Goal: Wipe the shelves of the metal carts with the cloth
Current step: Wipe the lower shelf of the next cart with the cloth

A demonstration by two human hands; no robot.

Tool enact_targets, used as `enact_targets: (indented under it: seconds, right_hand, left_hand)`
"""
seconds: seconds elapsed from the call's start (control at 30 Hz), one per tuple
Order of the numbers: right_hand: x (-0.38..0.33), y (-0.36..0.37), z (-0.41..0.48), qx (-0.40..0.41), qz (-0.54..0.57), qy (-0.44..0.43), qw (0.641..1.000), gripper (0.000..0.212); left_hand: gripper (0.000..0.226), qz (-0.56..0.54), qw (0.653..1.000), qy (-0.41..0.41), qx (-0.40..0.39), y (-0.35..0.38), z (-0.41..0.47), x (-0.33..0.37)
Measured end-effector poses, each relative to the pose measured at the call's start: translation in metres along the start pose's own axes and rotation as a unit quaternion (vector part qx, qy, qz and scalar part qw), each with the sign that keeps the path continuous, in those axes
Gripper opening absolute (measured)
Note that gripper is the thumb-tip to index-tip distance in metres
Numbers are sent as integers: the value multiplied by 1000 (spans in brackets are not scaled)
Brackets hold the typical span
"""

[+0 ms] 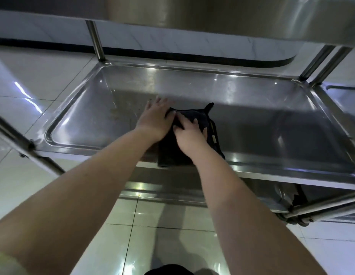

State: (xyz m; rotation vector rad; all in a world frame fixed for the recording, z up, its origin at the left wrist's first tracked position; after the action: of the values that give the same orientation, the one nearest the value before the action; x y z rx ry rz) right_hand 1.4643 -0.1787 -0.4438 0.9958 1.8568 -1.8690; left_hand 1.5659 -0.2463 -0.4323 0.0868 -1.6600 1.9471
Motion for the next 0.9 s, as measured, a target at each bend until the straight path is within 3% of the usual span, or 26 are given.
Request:
enact_targets:
  seconds: [0.07,0.17,0.33,0.5,0.6,0.73,0.9]
  right_hand:
    - [23,-30,0,81,119,14,989,49]
    - [54,-52,-10,160,79,10,984,47]
    - [64,-37,-14,88,-48,-40,994,50]
    - [63,-24,-18,37,-267,-60,961,59]
    - [50,-12,-11,32,-298,-28,953,60]
    - [37,0,8,8,-316,-1,949,60]
    - [43,0,6,20,-325,1,946,55]
  left_hand:
    - [51,30,997,29,-61,16,-19,35]
    - [56,90,993,23,-77,41,-43,70]
    - [58,124,990,-9,-66,42,-53,61]
    - [62,176,976,-110,-67,-7,-39,-58]
    - [64,194,968,-146,-69,-22,-39,-97]
    - [61,189,970,-128,-80,-14,-35,-82]
    - [59,170,982,-30,-76,21,-37,-12]
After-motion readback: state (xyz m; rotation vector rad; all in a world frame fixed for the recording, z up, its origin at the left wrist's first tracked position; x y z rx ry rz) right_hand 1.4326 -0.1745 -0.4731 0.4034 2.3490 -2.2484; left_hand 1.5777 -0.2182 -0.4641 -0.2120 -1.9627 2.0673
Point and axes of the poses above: each hand's wrist, its own z-axis towards the middle knuckle, its own y-axis out of the palm, x = y × z, the point moved 4 cm from there along z, towards the middle knuckle, and after that the axes turned 9 degrees about x, right-handed, at the moved point
